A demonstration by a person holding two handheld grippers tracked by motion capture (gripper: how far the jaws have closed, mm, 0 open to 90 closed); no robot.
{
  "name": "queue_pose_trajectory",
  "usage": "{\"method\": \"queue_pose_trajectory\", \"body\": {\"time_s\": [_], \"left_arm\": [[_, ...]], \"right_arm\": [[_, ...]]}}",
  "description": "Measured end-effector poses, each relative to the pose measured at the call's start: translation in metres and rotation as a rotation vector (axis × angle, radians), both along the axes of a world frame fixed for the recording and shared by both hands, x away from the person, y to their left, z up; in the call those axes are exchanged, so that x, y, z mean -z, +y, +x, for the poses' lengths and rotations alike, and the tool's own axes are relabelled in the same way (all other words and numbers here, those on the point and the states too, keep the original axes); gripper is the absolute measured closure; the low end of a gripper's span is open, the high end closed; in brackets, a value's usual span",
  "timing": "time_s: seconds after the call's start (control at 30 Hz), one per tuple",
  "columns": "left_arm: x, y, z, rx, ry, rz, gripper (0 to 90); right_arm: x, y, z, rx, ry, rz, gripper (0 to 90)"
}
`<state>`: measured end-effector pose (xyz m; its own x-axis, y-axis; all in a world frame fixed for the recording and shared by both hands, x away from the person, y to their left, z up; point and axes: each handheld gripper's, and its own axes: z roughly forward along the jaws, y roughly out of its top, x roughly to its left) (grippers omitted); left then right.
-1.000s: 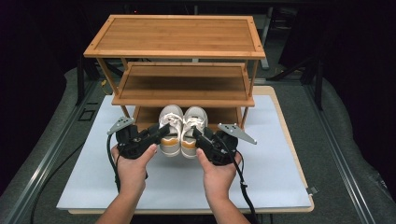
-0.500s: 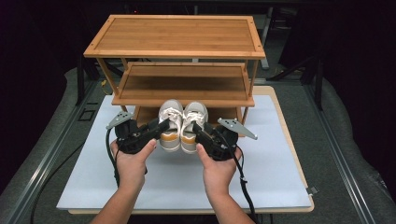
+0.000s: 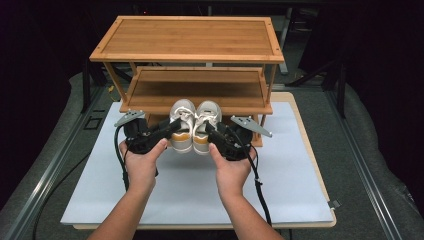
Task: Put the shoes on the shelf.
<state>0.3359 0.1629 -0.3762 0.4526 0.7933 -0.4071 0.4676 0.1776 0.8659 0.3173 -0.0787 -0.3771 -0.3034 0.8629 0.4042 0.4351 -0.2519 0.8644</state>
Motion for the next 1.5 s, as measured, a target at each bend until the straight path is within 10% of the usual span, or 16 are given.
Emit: {"method": "queue_pose_trajectory", "body": {"time_s": [1.5], "left_arm": [[-0.014, -0.012, 0.084, 0.003, 0.099, 0.016, 56.3]], "right_arm": [[-0.011, -0.013, 0.082, 0.007, 0.074, 0.003, 58.6]]}}
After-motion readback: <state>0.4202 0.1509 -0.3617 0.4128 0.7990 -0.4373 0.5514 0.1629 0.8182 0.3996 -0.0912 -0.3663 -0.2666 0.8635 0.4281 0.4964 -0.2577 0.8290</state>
